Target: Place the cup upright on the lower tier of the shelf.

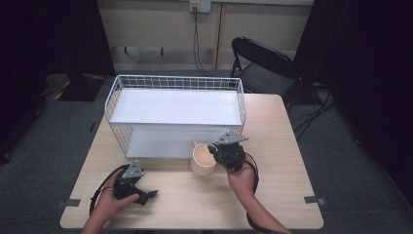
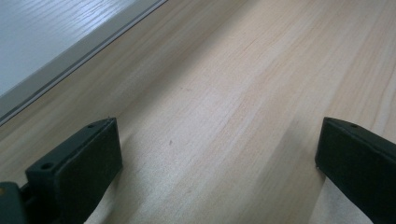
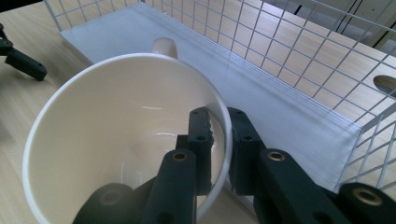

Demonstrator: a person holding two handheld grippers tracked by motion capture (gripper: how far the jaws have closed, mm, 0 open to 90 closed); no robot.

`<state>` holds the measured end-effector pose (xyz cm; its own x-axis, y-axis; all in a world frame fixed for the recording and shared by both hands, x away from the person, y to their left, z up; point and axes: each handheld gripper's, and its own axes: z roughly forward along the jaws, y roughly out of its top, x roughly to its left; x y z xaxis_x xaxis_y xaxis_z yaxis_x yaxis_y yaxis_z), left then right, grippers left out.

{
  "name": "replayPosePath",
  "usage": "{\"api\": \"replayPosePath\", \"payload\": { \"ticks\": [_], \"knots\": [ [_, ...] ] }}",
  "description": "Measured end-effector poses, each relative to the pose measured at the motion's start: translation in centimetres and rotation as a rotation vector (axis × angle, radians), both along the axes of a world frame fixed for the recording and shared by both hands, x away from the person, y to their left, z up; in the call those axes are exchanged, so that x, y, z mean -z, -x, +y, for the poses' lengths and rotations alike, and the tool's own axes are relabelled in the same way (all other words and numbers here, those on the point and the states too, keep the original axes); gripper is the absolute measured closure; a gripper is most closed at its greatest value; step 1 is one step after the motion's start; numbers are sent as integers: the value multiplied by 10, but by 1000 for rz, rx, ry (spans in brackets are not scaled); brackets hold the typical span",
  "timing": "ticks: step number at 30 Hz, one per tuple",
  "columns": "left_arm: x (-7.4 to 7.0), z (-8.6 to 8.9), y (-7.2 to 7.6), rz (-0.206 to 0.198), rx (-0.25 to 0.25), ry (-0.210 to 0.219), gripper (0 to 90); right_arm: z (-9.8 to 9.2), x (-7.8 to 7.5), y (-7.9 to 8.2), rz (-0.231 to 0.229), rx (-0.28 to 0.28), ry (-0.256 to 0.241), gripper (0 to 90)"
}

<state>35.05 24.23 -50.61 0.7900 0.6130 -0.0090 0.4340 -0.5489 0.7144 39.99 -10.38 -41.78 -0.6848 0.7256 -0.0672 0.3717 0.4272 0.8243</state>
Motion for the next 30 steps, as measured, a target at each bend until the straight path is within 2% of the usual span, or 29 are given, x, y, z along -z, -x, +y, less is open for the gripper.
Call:
{"api": "replayPosePath", "payload": {
  "ticks": [22, 30],
  "knots": [
    [0, 0, 0, 0, 2, 0, 0, 19, 7, -13, -41, 78, 45, 819],
    [0, 0, 0, 0, 2, 0, 0, 24, 11, -18, -31, 84, 49, 818]
  ]
}}
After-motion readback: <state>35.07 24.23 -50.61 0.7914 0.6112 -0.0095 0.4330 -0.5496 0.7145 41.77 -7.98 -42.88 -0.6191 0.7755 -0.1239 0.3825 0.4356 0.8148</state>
